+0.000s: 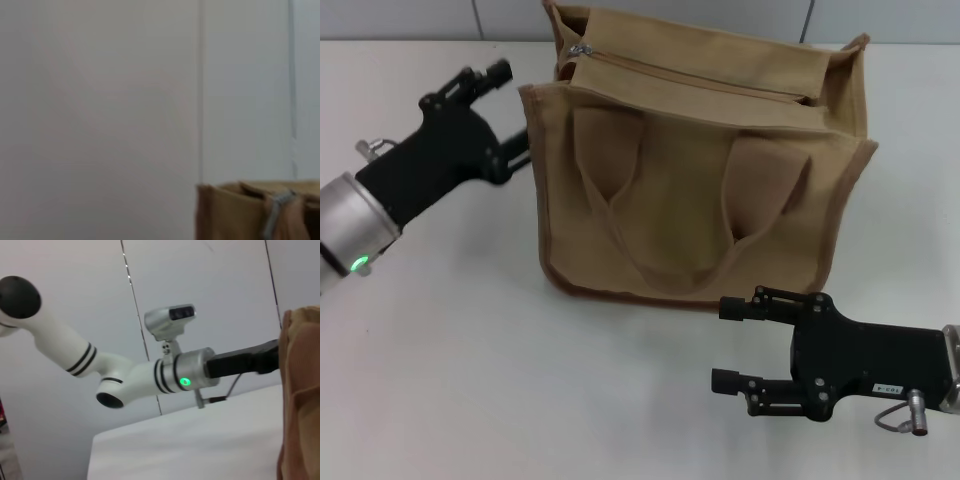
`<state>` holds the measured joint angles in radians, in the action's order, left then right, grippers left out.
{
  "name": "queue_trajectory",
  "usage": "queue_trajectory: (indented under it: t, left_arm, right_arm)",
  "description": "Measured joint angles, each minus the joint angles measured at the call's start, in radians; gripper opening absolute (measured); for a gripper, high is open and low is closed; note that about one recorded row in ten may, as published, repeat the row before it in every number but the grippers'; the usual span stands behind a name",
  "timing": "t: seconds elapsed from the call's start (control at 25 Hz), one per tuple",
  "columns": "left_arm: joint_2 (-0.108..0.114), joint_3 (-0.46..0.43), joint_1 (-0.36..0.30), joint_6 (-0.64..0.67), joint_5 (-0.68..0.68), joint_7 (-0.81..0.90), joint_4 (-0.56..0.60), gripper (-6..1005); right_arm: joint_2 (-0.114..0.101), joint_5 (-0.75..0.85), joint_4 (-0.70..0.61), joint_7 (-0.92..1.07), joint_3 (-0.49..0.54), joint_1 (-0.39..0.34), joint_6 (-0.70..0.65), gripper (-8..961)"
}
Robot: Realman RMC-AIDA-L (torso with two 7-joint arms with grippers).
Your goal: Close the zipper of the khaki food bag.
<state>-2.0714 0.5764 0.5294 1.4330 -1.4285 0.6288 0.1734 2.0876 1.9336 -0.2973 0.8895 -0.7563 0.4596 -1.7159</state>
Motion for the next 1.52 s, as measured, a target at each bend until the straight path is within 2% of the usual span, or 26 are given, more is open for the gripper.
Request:
queue_trajectory:
  t: [0.04, 0.08, 0.2, 0.24, 0.32, 0.56, 0.68, 1.0, 1.32, 1.52]
  left_arm:
    - [0.000, 0.094, -0.037, -0.002, 0.000, 0.016, 0.077, 777]
    - [0.001, 0.133, -0.056, -0.005, 0.000, 0.021, 0.112, 777]
    - [0.001, 0.133, -0.056, -0.005, 0.000, 0.021, 0.112, 777]
    - [0.002, 0.185, -0.080, -0.006, 0.000, 0.043, 0.154, 777]
    - [-0.001, 0.200, -0.072, -0.008, 0.002, 0.050, 0.153, 777]
    - [-0.008, 0.189, -0.027, -0.014, 0.011, 0.046, 0.119, 777]
    - [-0.009, 0.117, 0.010, -0.016, 0.024, 0.051, 0.081, 777]
    - [-0.006, 0.083, 0.018, -0.003, 0.077, 0.131, 0.072, 777]
    - [-0.009, 0.081, 0.018, -0.004, 0.081, 0.132, 0.065, 777]
    - [-0.009, 0.079, 0.018, -0.008, 0.146, 0.128, 0.048, 777]
  right_arm:
    - [0.000, 0.000, 0.003, 0.000, 0.000, -0.001, 0.009, 769]
    - [0.000, 0.000, 0.003, 0.000, 0.000, -0.001, 0.009, 769]
    - [0.000, 0.000, 0.011, 0.000, 0.000, 0.000, 0.019, 769]
    - [0.000, 0.000, 0.013, 0.000, 0.000, 0.003, 0.024, 769]
    - [0.000, 0.000, 0.014, 0.000, 0.000, 0.006, 0.026, 769]
    - [0.000, 0.000, 0.039, -0.012, -0.001, 0.020, 0.027, 769]
    - [0.000, 0.000, 0.040, -0.013, 0.000, 0.016, 0.028, 769]
    - [0.001, 0.001, 0.045, -0.015, 0.000, 0.006, 0.042, 769]
    - [0.002, 0.001, 0.052, -0.016, 0.000, 0.015, 0.053, 769]
    - [0.002, -0.007, 0.060, -0.032, 0.000, 0.016, 0.060, 769]
